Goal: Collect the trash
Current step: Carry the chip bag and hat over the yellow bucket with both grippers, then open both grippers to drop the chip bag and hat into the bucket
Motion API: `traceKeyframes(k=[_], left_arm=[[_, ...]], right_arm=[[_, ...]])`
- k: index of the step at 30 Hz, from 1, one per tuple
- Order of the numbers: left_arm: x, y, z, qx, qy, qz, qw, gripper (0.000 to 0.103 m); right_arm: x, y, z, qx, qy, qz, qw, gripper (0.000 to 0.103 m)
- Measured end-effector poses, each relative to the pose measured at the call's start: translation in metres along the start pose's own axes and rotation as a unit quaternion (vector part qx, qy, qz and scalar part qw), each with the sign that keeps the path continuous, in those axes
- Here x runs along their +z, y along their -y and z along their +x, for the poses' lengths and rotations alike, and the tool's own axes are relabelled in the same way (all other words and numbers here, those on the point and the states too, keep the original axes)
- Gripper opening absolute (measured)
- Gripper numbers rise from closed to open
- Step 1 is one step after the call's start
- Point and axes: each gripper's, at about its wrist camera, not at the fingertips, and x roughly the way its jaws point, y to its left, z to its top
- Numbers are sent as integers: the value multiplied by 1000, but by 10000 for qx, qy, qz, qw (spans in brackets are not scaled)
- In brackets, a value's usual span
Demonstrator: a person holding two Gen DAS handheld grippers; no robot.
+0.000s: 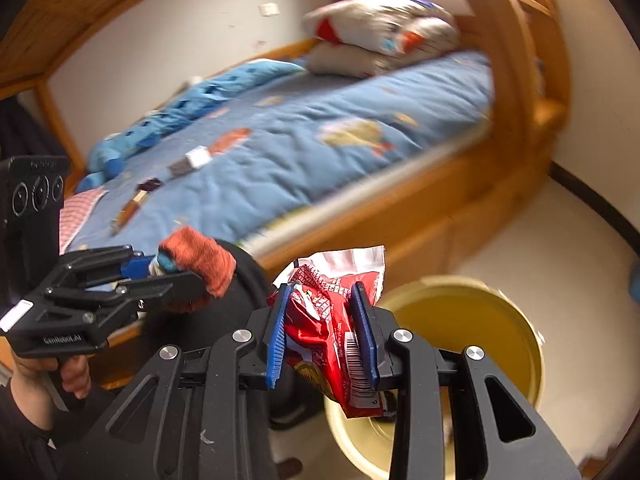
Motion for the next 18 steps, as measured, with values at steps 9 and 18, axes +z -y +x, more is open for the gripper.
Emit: traceKeyframes(k=[9, 18], left_arm=[[0, 30, 60, -327, -613, 199, 9974, 34], [-1, 31, 91, -205, -974, 286, 9946, 34]], right_arm=[[-43, 59, -7, -564, -318, 605, 9961, 30], [-56, 91, -3, -743, -448, 1162, 9894, 62]])
